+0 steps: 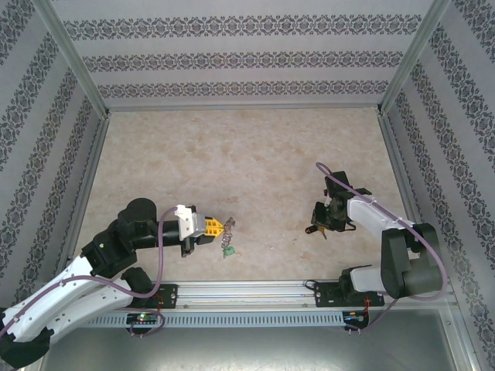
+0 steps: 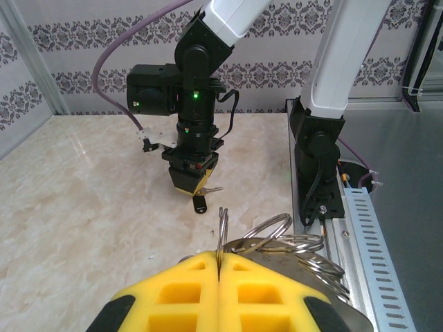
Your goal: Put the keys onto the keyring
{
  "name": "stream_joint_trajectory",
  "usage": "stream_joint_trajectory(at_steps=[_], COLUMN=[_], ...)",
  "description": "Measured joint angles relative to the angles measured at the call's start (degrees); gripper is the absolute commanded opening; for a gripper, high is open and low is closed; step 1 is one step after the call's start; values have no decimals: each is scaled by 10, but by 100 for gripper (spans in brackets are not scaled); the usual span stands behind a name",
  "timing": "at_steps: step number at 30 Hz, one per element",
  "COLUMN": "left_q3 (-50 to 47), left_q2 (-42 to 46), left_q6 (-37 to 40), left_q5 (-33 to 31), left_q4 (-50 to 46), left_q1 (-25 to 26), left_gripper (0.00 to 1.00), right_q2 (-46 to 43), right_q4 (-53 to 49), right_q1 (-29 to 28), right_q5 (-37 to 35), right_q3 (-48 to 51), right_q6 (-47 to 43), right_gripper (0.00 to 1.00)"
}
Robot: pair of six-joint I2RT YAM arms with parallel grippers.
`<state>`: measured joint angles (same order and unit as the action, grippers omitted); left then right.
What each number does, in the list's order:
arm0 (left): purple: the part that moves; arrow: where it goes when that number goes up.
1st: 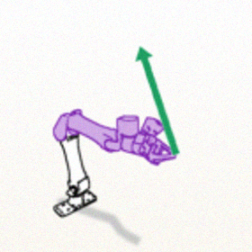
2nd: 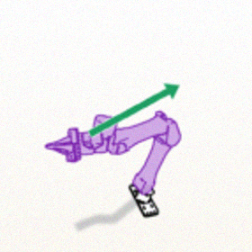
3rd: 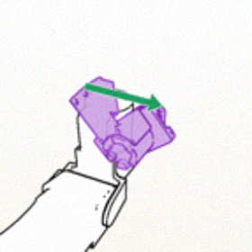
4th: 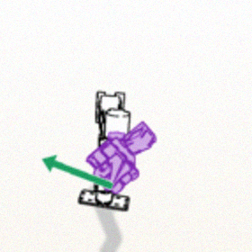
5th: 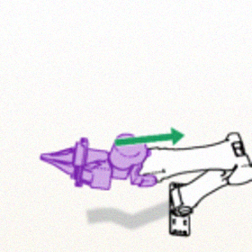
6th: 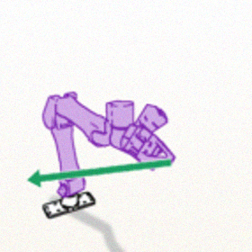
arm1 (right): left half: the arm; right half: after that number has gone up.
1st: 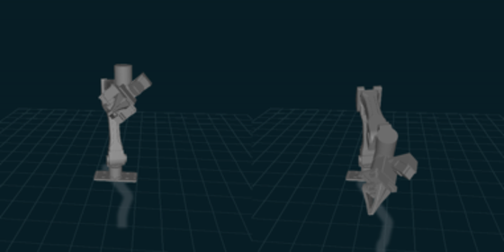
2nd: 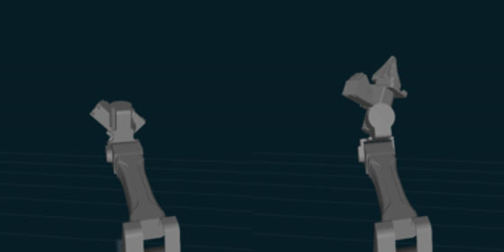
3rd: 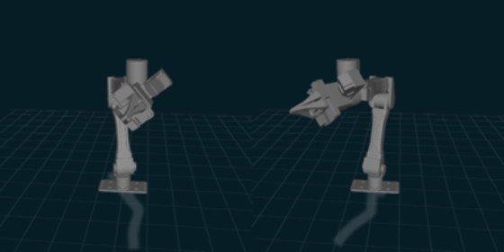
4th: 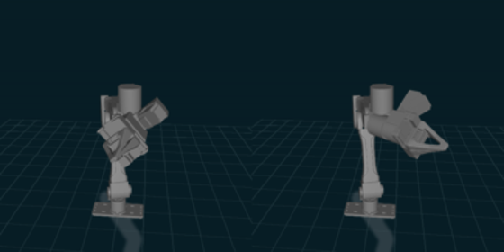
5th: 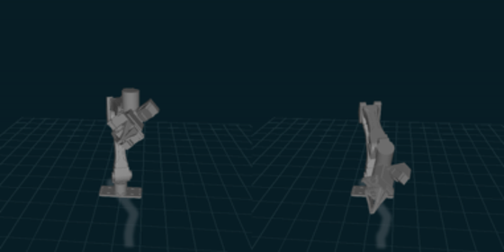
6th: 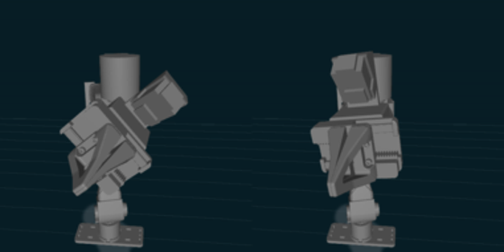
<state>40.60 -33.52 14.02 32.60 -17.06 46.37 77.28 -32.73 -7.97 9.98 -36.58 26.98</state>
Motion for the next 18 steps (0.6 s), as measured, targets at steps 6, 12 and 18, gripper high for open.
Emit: stream_joint_trajectory(at_steps=[6, 12, 18], left_q3=[0, 0, 0], left_q2=[0, 0, 0], left_q6=[0, -2, -4], left_q5=[0, 0, 0], left_q4=[0, 0, 0], left_q1=[0, 0, 0], left_gripper=[0, 0, 0], right_q2=[-12, -12, -12], right_q4=[0, 0, 0], right_q1=[0, 0, 0], right_q5=[0, 0, 0], right_q3=[4, 4, 4], right_q6=[0, 0, 0], right_gripper=[16, 16, 16])
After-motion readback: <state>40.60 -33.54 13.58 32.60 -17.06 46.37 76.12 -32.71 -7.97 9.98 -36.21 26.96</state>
